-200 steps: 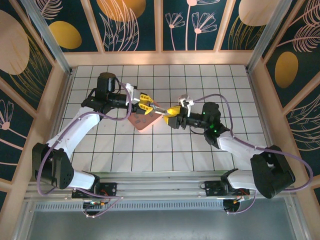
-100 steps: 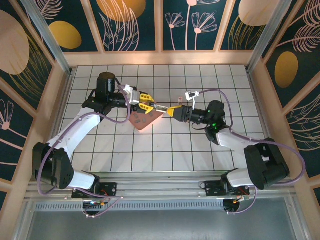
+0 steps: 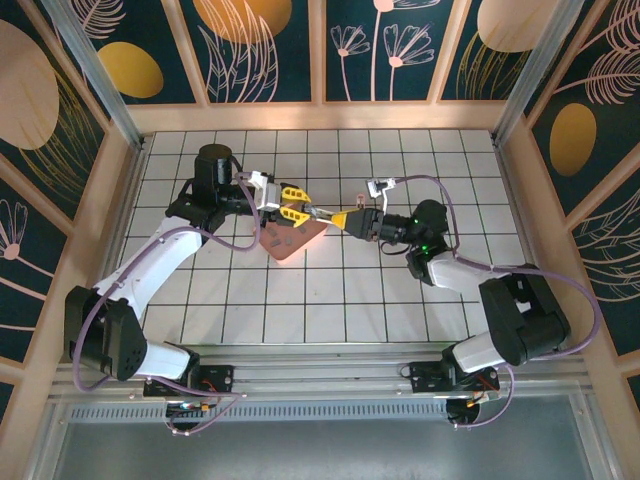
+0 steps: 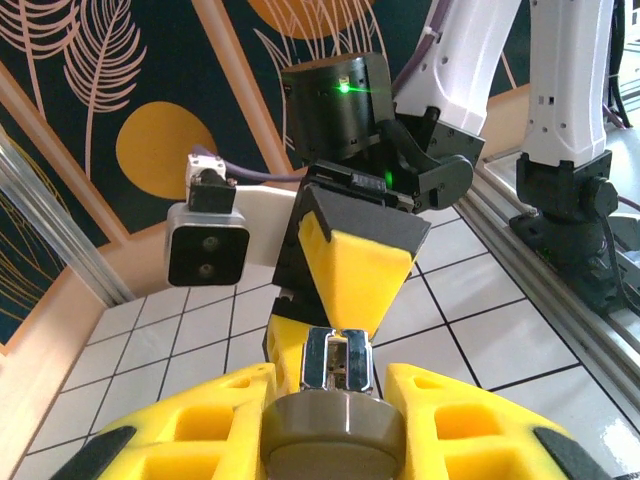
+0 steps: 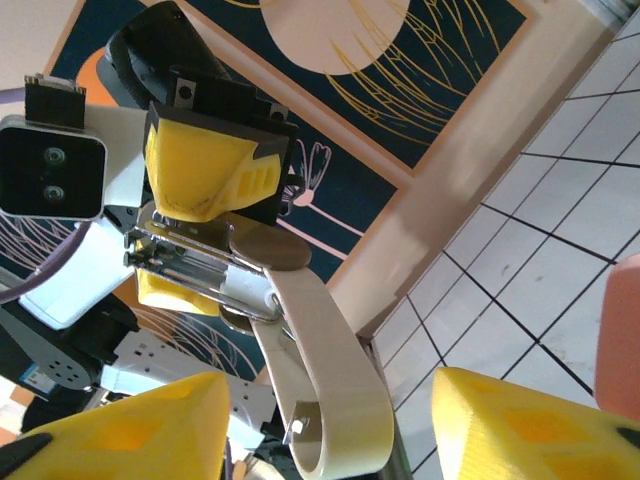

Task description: Load the staples into the stapler

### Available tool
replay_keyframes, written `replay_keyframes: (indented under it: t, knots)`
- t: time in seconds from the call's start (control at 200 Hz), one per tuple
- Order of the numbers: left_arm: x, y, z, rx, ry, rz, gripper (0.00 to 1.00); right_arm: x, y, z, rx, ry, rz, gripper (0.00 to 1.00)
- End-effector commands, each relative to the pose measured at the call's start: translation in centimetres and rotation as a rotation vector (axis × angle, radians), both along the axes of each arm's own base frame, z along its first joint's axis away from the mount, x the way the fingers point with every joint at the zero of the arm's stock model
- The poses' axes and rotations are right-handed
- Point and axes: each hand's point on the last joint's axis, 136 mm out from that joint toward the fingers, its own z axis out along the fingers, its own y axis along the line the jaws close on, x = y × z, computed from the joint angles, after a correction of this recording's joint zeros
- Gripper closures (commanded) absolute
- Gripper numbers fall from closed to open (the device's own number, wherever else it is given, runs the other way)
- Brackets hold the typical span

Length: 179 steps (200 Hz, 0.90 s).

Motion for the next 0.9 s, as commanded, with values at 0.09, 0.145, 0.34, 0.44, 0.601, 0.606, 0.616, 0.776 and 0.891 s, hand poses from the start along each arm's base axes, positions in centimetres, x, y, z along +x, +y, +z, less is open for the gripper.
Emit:
replay_keyframes:
  t: [0.09, 0.145, 0.34, 0.44, 0.601, 0.606, 0.616, 0.776, 0.891]
  knots:
    - [-1.3, 0.0, 1.4, -0.033, -0.054, -0.041, 0.89, -0.7, 0.0, 2.2, 0.069, -0.080, 0.025, 0.65]
    - [-1.3, 0.0, 1.4, -0.031, -0.055, -0.036, 0.87, -0.7, -0.1, 2.2, 0.071, -0.085, 0.018, 0.69]
    - [-0.6, 0.2, 0.3, -0.003, -0.048, 0.034, 0.71, 0.6, -1.2, 1.5, 0.034, -0.088, -0.092, 0.90]
    - [0.3, 0.3, -0.5, 0.020, -0.021, 0.102, 0.59, 1.9, -2.0, 0.2, -0.061, -0.079, -0.195, 0.95]
    - [2.1, 0.7, -1.9, 0.036, 0.063, 0.242, 0.41, 4.6, -4.5, -2.4, -0.339, -0.073, -0.436, 0.98]
    - [2.1, 0.7, -1.9, 0.036, 0.066, 0.244, 0.41, 4.7, -4.7, -2.4, -0.353, -0.079, -0.450, 0.99]
    - [2.3, 0.7, -2.0, 0.035, 0.075, 0.252, 0.41, 4.8, -4.9, -2.5, -0.362, -0.079, -0.456, 0.99]
    - [3.9, 0.8, -3.4, 0.012, 0.265, 0.362, 0.35, 5.4, -7.0, -2.9, -0.532, -0.138, -0.575, 1.00]
    - [4.3, -0.1, -4.6, 0.018, 0.391, 0.397, 0.32, 4.9, -6.9, -2.2, -0.573, -0.238, -0.582, 1.00]
